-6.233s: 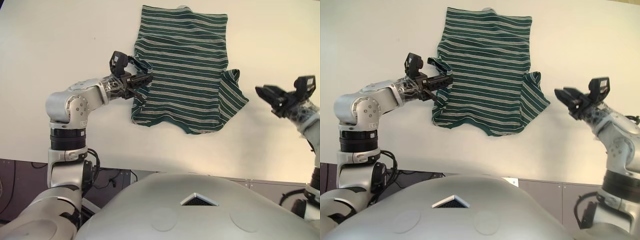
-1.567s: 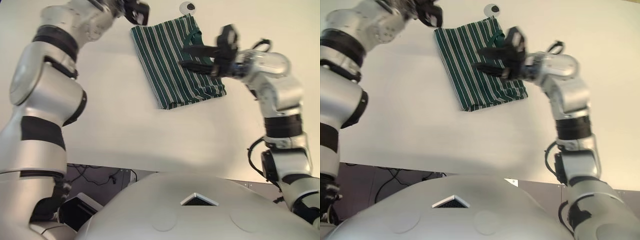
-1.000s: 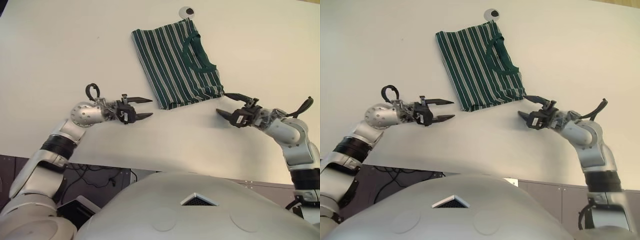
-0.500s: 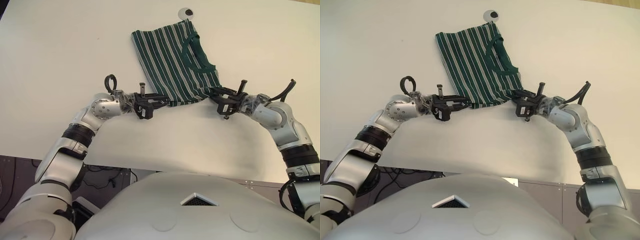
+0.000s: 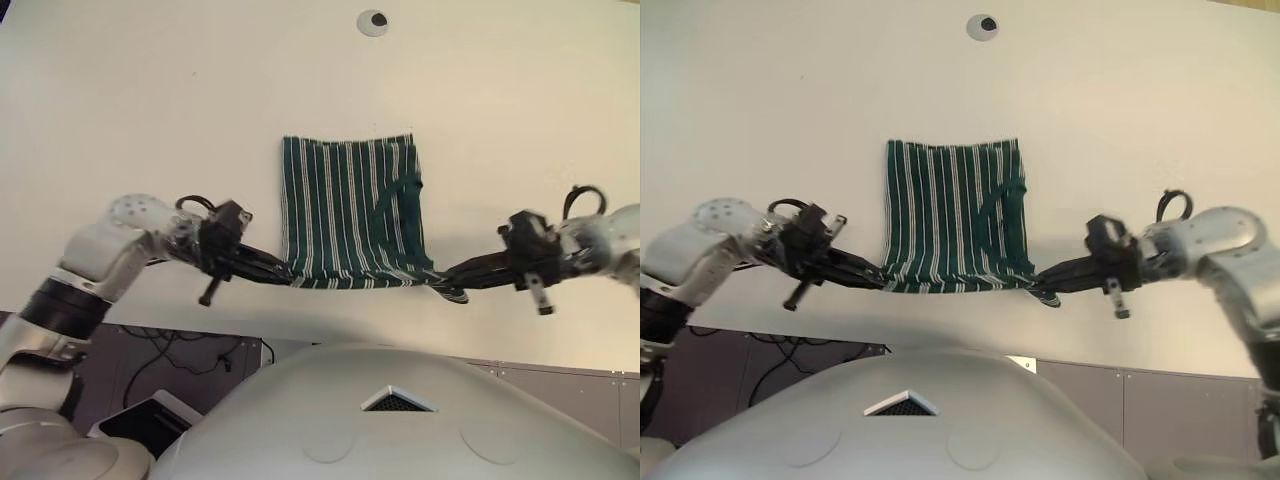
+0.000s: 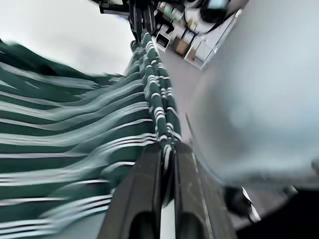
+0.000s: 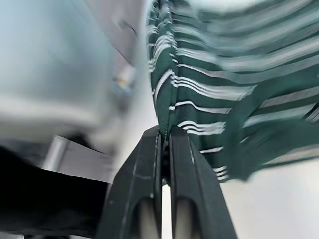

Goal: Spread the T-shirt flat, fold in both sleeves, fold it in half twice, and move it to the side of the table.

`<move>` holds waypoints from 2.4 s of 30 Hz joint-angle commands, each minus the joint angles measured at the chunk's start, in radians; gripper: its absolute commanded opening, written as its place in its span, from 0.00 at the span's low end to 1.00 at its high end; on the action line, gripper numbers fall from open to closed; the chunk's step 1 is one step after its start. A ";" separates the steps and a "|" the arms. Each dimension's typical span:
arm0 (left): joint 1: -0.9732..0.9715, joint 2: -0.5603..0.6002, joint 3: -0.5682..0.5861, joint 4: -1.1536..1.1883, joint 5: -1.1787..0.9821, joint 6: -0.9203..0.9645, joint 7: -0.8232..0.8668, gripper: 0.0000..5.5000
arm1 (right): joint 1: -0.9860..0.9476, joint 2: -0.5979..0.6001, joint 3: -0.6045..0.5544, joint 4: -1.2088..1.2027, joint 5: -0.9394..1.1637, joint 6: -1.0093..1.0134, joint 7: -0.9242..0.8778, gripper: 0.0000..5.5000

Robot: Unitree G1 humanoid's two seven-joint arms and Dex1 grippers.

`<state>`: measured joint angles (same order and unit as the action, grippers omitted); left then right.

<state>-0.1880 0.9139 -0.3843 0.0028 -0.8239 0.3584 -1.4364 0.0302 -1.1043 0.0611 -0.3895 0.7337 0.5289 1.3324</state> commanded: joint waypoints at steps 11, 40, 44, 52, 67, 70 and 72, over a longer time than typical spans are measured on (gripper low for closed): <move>-0.227 -0.324 0.165 0.487 0.392 -0.113 0.358 0.13 | -0.385 0.432 0.174 0.482 -0.563 -0.288 -0.459 0.12; -0.378 -0.871 0.454 0.842 0.608 -0.687 1.110 0.21 | -0.915 0.537 -0.159 1.661 -0.655 -0.790 -1.547 0.25; -0.365 -0.871 0.475 0.859 0.623 -0.717 1.151 0.21 | -0.959 0.563 -0.206 1.682 -0.659 -0.857 -1.532 0.25; -0.316 -0.948 0.445 0.830 0.678 -0.792 1.209 0.21 | -0.821 0.538 -0.257 1.663 -0.658 -0.936 -1.498 0.25; -0.274 -0.984 0.405 0.770 0.714 -0.759 1.181 0.21 | -0.794 0.525 -0.302 1.645 -0.685 -0.943 -1.514 0.25; -0.274 -0.980 0.409 0.774 0.717 -0.760 1.183 0.21 | -0.785 0.523 -0.311 1.644 -0.686 -0.944 -1.508 0.25; -0.280 -0.975 0.414 0.779 0.718 -0.761 1.186 0.21 | -0.793 0.523 -0.311 1.643 -0.689 -0.939 -1.504 0.25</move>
<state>-0.4624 -0.0743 0.0249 0.7802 -0.1148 -0.4150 -0.2593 -0.7557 -0.5656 -0.2450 1.2600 0.0477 -0.4128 -0.1787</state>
